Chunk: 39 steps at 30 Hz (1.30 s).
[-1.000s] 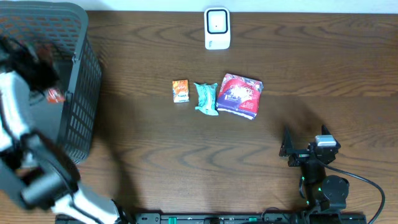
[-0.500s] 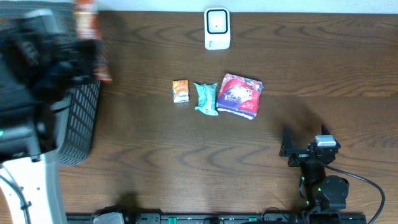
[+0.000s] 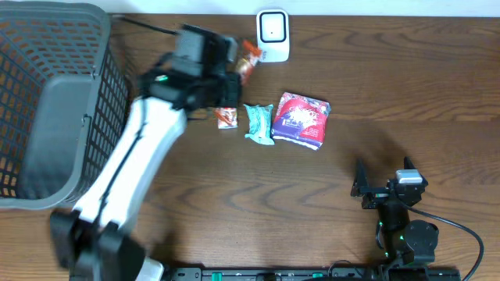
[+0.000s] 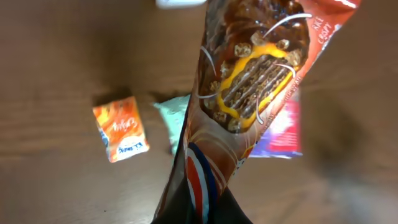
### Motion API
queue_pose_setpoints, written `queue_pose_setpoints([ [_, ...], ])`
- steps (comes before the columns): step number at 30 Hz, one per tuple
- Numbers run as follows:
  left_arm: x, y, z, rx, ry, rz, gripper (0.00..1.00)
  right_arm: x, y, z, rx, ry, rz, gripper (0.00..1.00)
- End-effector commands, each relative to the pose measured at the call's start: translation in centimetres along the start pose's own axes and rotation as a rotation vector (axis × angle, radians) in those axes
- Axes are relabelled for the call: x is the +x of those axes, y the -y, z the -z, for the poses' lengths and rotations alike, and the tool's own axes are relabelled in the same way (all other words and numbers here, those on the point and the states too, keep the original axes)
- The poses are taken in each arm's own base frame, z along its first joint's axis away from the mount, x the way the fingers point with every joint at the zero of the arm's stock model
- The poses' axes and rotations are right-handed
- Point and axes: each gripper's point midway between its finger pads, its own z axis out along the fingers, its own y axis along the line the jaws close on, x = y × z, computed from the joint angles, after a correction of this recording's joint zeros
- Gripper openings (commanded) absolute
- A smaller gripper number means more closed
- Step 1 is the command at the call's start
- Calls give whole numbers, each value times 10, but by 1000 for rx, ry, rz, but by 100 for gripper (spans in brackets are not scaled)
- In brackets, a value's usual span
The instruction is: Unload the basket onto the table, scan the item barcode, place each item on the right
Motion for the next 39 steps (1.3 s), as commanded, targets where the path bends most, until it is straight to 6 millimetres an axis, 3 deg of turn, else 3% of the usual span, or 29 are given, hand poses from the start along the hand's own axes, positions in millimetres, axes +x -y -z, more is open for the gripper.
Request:
queue_pose_setpoints([
  [1, 11, -27, -40, -165, -44, 154, 7, 0, 1, 0, 3, -1, 7, 99],
  [8, 48, -33, -97, -212, -186, 356, 8, 0, 1, 0, 3, 0, 7, 99],
  [13, 53, -18, -100, -137, -231, 362, 54, 0, 1, 0, 3, -1, 7, 99],
  [14, 51, -17, -98, -125, -229, 360, 57, 0, 1, 0, 3, 0, 7, 99],
  [19, 26, -23, -58, -101, -165, 355, 63, 0, 1, 0, 3, 0, 7, 99],
  [24, 1, -55, 17, -113, -29, 406, 64, 0, 1, 0, 3, -1, 7, 99],
  [27, 3, -76, 52, -145, 6, 463, 90, 0, 1, 0, 3, -1, 7, 99],
  [29, 8, -89, 74, -166, 19, 507, 91, 0, 1, 0, 3, -1, 7, 99],
  [32, 18, -103, 92, -192, 14, 556, 91, 0, 1, 0, 3, 0, 7, 99],
  [35, 31, -112, 99, -219, -24, 595, 93, -20, -2, 1, -13, 81, -5, 99],
  [36, 34, -113, 100, -224, -35, 603, 98, -26, -8, 2, -55, 105, -44, 99],
  [39, 37, -114, 100, -231, -45, 607, 98, -33, -54, 11, -338, 92, -258, 99],
])
